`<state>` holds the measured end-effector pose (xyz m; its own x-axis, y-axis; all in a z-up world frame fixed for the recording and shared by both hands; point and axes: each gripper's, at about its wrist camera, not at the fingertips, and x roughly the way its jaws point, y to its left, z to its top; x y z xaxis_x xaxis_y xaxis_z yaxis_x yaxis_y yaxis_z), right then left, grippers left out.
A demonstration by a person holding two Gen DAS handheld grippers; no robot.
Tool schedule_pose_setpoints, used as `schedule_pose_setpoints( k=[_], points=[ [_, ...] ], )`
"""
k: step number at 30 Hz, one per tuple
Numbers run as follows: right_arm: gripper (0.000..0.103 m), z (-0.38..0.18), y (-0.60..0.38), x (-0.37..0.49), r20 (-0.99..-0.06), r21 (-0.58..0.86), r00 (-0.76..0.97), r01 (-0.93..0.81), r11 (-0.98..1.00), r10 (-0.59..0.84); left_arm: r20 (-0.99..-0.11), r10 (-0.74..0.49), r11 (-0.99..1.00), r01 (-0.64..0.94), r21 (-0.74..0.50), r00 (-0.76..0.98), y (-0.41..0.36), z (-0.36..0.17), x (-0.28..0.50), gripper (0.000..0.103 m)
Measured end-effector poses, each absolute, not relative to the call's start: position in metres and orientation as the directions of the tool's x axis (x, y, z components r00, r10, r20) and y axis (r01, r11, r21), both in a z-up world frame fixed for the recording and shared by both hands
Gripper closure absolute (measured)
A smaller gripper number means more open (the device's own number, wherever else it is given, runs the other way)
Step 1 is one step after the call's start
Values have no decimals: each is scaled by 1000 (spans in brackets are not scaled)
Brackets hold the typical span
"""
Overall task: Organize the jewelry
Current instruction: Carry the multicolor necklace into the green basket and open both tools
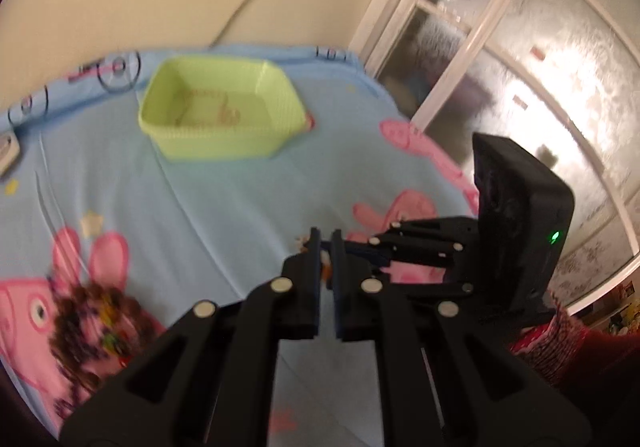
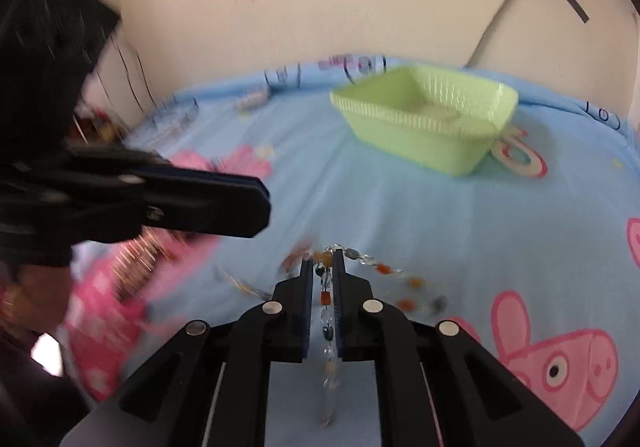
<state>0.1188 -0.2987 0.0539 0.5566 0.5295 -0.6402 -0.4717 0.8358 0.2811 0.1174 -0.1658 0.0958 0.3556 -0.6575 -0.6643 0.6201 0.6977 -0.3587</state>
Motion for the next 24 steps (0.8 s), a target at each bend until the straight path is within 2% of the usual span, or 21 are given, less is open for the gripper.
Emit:
schedule_pose_setpoints(
  k=[8, 13, 16, 19, 24],
  points=[
    [103, 128, -331, 174, -471, 470, 592, -459, 754, 654, -581, -671, 708, 631, -318, 460, -174, 170, 158, 98],
    [103, 175, -340, 220, -429, 472, 639, -444, 762, 638, -541, -649, 737, 617, -275, 534, -183, 203, 191, 98],
    [103, 181, -341, 246, -446, 451, 656, -423, 786, 609, -537, -632, 756, 599, -265, 559, -188, 205, 215, 98],
    [103, 164, -340, 268, -489, 446, 651, -385, 808, 581, -559, -615, 769, 579, -269, 556, -194, 191, 235, 98],
    [103, 94, -330, 298, -633, 433, 583, -279, 857, 509, -691, -531, 823, 493, -283, 490, -199, 128, 270, 98]
  ],
)
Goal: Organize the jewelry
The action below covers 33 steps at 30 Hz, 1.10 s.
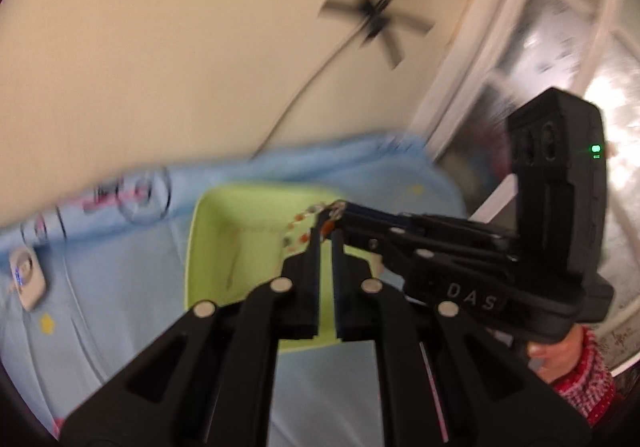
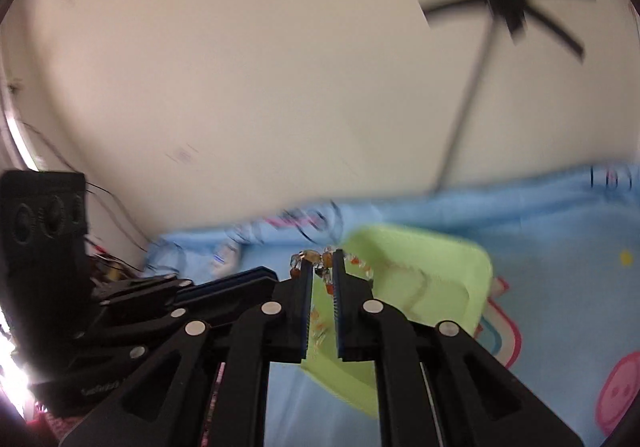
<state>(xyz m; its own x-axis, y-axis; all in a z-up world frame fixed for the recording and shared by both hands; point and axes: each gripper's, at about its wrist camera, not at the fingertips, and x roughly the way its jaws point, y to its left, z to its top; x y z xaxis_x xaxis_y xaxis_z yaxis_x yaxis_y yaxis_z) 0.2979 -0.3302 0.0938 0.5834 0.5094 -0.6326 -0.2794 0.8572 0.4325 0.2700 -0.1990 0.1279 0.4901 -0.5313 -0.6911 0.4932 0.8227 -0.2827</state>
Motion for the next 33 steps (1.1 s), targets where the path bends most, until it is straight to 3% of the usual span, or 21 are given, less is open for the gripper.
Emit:
schedule_pose_setpoints(
  k=[4, 8, 10, 11, 13, 17, 20, 22, 24, 33],
  points=[
    [103, 56, -320, 295, -717, 401, 503, -268, 876, 483, -737, -507, 843, 435, -316, 447, -172, 101, 271, 98],
    [103, 65, -318, 265, -686, 408, 524, -297, 863, 505, -704, -512, 848, 420, -323, 493, -124, 116, 245, 98],
    [91, 78, -317, 243, -645, 418, 550, -328, 847, 531, -690, -494, 860, 410, -303, 528, -94, 124, 224, 98],
    [80, 83, -315, 234, -628, 419, 561, -340, 842, 539, -683, -479, 871, 397, -290, 551, -75, 127, 210, 98],
    [75, 91, -306, 205, -574, 432, 573, -395, 811, 585, -666, -478, 875, 383, -298, 573, -49, 129, 190, 98],
    [75, 81, -281, 167, -565, 459, 504, -465, 757, 653, -667, -420, 907, 313, -282, 616, 6, 112, 145, 93],
    [75, 55, -251, 153, -614, 453, 437, -487, 747, 657, -697, -369, 929, 233, -286, 615, 43, 82, 116, 89],
    [80, 45, -232, 151, -635, 448, 405, -500, 741, 657, -713, -359, 933, 198, -302, 602, 56, 68, 107, 89],
    [92, 40, -219, 149, -657, 441, 374, -514, 736, 655, -720, -360, 930, 166, -329, 593, 69, 54, 99, 89],
    [96, 55, -126, 168, -729, 299, 335, -629, 718, 597, -719, -395, 916, 184, -357, 572, 68, 35, 97, 89]
  ],
)
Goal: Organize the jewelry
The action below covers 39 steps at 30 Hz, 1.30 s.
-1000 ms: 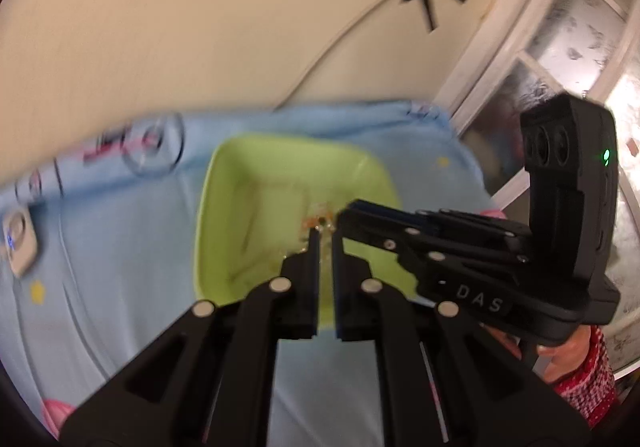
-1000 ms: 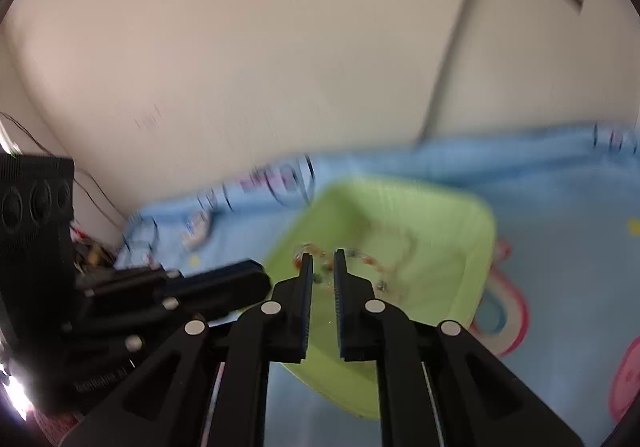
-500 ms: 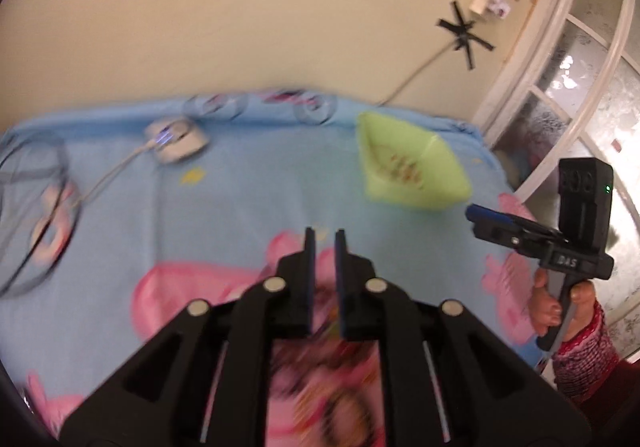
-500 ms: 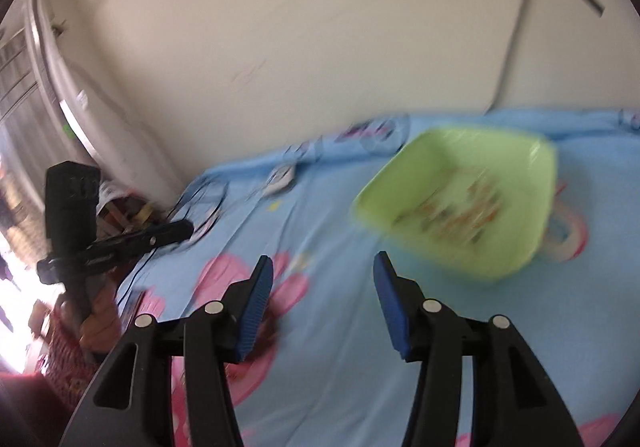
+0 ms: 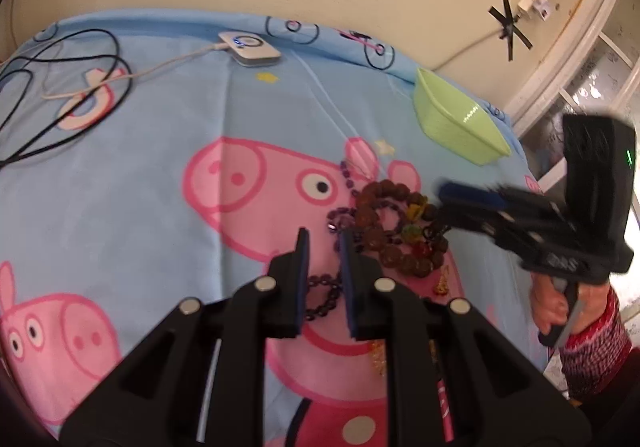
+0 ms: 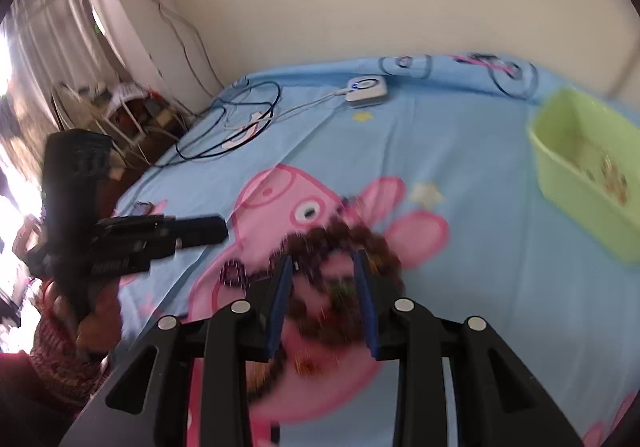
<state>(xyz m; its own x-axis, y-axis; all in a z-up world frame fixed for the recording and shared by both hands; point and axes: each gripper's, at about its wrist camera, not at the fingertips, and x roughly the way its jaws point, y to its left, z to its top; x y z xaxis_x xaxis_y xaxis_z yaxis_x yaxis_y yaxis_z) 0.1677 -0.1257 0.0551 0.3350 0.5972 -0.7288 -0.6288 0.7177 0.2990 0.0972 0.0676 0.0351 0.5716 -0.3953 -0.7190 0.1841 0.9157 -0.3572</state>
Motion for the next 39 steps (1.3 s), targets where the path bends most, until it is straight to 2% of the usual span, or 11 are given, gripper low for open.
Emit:
schedule_pose_setpoints(
  k=[3, 5, 8, 16, 19, 23, 25, 33, 35, 37, 39],
  points=[
    [96, 43, -110, 188, -777, 215, 368, -608, 764, 511, -732, -388, 921, 208, -330, 560, 56, 30, 98, 89],
    [96, 22, -118, 197, -826, 233, 315, -565, 791, 468, -740, -388, 922, 224, -317, 550, 49, 26, 98, 88],
    [96, 20, -141, 175, -805, 245, 314, -596, 765, 503, -760, -348, 936, 251, -248, 549, 38, 22, 95, 72],
    [96, 25, -216, 86, -768, 347, 271, -585, 733, 580, -792, -307, 937, 312, -155, 528, 30, 12, 64, 71],
    [95, 35, -223, 79, -766, 342, 272, -594, 728, 582, -793, -345, 925, 324, -197, 502, 36, 18, 54, 71],
    [80, 67, -222, 104, -689, 334, 378, -592, 734, 618, -746, -354, 930, 300, -215, 564, 48, 42, 60, 71],
    [77, 74, -205, 119, -673, 321, 385, -617, 718, 632, -739, -332, 937, 295, -188, 586, 43, 49, 70, 71],
    [76, 22, -101, 168, -839, 107, 308, -715, 691, 449, -815, -218, 944, 328, -36, 537, 0, 11, 107, 71],
    [83, 21, -94, 169, -837, 60, 333, -732, 678, 434, -799, -217, 946, 321, -32, 561, 2, 12, 109, 73],
    [101, 21, -85, 175, -837, 49, 331, -748, 661, 436, -782, -214, 955, 293, -42, 585, 7, 12, 116, 86],
    [103, 20, -80, 184, -836, 73, 319, -742, 666, 447, -774, -243, 959, 265, -100, 585, 15, 12, 128, 94]
  ],
)
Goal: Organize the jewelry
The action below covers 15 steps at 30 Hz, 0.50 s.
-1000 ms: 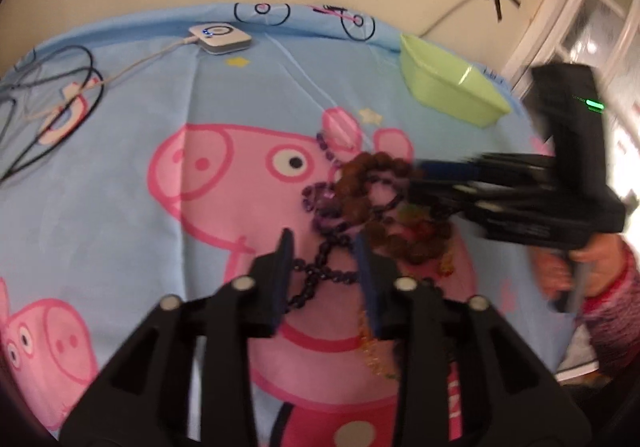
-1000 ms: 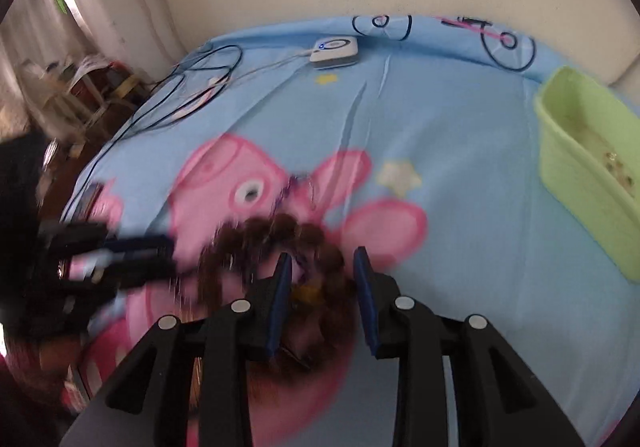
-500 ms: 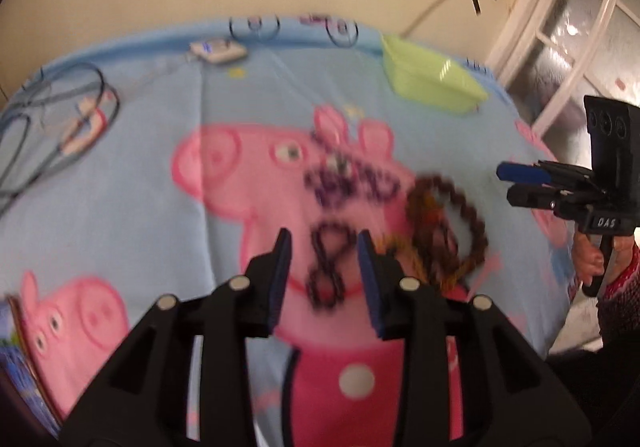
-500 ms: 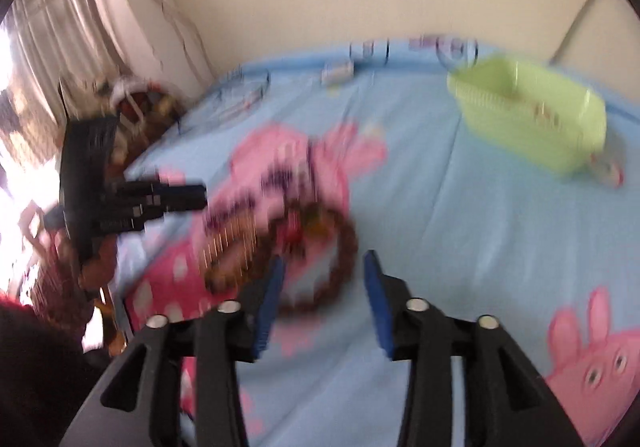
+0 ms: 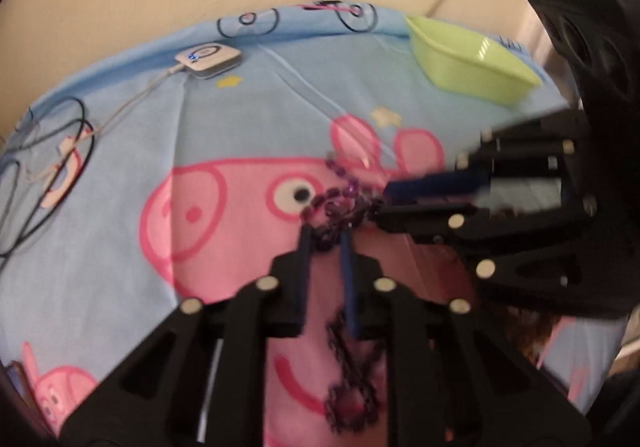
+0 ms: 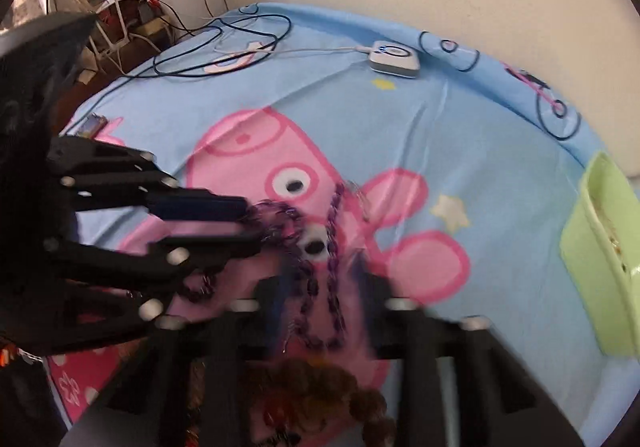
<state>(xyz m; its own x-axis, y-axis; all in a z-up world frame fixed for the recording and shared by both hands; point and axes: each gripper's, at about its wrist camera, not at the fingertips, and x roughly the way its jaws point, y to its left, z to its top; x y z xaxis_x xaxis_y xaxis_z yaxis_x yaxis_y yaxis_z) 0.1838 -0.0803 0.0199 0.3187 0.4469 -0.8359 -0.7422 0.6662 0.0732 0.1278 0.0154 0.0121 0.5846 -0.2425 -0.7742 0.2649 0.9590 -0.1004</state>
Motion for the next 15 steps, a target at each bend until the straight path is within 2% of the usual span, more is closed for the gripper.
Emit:
schedule_pose_setpoints(
  k=[4, 8, 11, 15],
  points=[
    [103, 17, -72, 198, -823, 103, 331, -713, 694, 462, -761, -311, 950, 213, -228, 569, 30, 9, 145, 96],
    [103, 23, -77, 203, -803, 128, 369, -660, 740, 468, -759, -317, 948, 206, -241, 569, 30, 9, 146, 97],
    [103, 37, -89, 203, -761, 213, 364, -641, 737, 537, -743, -339, 941, 212, -264, 578, 28, 14, 142, 97],
    [103, 52, -91, 194, -730, 241, 366, -653, 718, 577, -711, -356, 934, 213, -285, 606, 28, 26, 135, 97]
  ],
)
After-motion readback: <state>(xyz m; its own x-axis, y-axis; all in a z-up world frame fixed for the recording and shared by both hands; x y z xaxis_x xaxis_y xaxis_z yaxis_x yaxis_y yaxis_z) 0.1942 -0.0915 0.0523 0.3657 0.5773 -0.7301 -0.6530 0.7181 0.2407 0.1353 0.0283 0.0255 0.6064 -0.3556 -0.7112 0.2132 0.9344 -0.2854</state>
